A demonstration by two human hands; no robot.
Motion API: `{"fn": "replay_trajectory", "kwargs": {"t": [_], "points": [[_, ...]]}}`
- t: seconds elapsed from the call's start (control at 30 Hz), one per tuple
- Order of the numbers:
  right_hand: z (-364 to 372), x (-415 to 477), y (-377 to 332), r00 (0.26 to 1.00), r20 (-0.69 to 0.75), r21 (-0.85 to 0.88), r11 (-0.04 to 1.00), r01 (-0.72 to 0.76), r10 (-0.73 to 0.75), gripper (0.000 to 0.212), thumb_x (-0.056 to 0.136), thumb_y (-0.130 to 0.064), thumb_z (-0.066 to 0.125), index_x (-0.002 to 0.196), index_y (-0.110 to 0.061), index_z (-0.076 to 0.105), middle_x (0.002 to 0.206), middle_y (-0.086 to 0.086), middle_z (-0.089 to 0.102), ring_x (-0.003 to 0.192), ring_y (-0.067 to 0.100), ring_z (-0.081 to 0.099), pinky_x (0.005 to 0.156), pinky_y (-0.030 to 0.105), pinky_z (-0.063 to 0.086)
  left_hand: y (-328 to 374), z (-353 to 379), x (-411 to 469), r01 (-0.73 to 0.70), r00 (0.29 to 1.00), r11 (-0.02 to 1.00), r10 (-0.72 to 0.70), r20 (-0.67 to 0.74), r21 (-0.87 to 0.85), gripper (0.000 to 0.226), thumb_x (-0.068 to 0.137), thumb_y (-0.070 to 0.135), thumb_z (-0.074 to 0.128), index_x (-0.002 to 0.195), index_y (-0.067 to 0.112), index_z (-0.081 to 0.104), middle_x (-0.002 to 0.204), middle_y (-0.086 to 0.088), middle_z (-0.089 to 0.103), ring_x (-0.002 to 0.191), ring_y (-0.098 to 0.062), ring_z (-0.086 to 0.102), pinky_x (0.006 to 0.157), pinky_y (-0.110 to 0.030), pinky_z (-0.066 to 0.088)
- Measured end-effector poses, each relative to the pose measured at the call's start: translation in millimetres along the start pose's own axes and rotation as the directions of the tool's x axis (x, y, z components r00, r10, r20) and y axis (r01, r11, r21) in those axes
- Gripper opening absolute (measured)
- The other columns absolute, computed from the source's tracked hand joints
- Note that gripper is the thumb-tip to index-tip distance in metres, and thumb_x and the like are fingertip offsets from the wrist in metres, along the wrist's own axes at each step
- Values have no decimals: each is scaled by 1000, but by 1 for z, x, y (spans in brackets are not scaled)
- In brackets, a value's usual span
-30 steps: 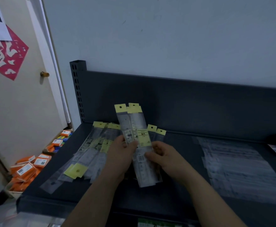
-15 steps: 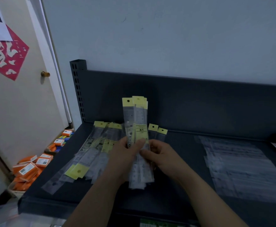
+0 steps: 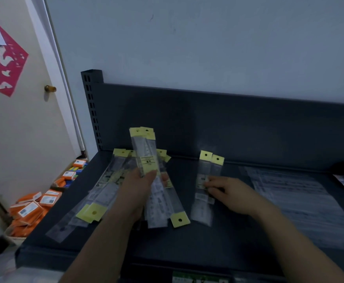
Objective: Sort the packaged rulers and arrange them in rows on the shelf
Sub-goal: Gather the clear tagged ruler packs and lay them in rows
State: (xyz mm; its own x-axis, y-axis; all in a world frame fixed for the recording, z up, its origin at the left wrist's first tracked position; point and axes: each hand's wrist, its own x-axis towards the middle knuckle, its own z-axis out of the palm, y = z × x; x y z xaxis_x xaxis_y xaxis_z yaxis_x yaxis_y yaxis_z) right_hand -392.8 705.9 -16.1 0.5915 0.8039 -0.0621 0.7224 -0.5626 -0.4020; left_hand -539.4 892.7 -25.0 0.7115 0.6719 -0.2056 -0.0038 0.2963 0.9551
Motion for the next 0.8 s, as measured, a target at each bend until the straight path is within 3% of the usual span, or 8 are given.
{"fn": "replay_trajectory", "kwargs": {"t": [0.07,0.17,0.23,0.3,0.5,0.6,0.7,0.8], "points": [[-5,-2,15,997,-60,92,994,-50,56,22,94,-29,56,105,-19,73,121,-1,66,110,13,61,95,22,46,-1,1,0,5,1000,1000,-5,17,10,17,100,12,48,108,6,61,90,-10,75,83,-20,72,72,-35,57],[-4,-1,16,973,-174,169,978,-123,153,16,84,-37,67,87,-22,71,90,-7,70,84,11,64,71,28,53,-1,5,-2,-5,999,1000,4,43,27,16,100,12,46,104,6,60,87,-11,75,81,-22,72,72,-37,57],[1,2,8,948,-212,93,971,-221,236,31,75,-50,71,87,-22,65,89,-4,65,83,14,60,63,24,45,1,8,-4,-3,998,1000,1,59,28,15,101,11,44,97,8,59,86,-13,73,77,-22,72,70,-37,57],[6,6,2,925,-213,-9,947,-322,313,40,70,-55,72,85,-21,57,98,2,59,93,21,55,69,26,40,2,10,-6,4,998,1000,-5,68,29,15,101,10,44,95,10,58,86,-13,72,75,-22,72,68,-37,56],[-4,13,-5,871,-48,79,871,-485,489,27,70,-21,74,79,-12,50,85,6,60,80,23,61,62,26,48,2,10,-9,-6,997,999,3,81,35,16,101,10,43,109,4,55,88,-15,72,74,-22,71,67,-36,57],[-8,11,-4,860,58,115,852,-510,507,36,70,-24,78,96,-7,60,93,7,65,82,20,63,68,28,53,2,11,-12,1,996,1000,-4,94,27,17,101,10,44,113,4,54,89,-16,72,74,-22,71,66,-35,57],[-10,4,-5,879,74,193,858,-477,472,21,79,-22,73,89,-7,63,81,4,64,72,16,60,63,25,48,3,11,-14,2,995,1000,-3,95,16,19,101,11,44,116,3,53,90,-16,72,74,-22,71,66,-36,57],[-7,-5,-15,910,-43,561,763,-320,413,12,89,-18,63,80,-10,64,72,4,64,61,13,58,50,19,45,2,16,-17,13,995,1000,-12,100,-9,20,102,12,42,119,5,49,94,-18,68,75,-25,69,70,-40,58]]}}
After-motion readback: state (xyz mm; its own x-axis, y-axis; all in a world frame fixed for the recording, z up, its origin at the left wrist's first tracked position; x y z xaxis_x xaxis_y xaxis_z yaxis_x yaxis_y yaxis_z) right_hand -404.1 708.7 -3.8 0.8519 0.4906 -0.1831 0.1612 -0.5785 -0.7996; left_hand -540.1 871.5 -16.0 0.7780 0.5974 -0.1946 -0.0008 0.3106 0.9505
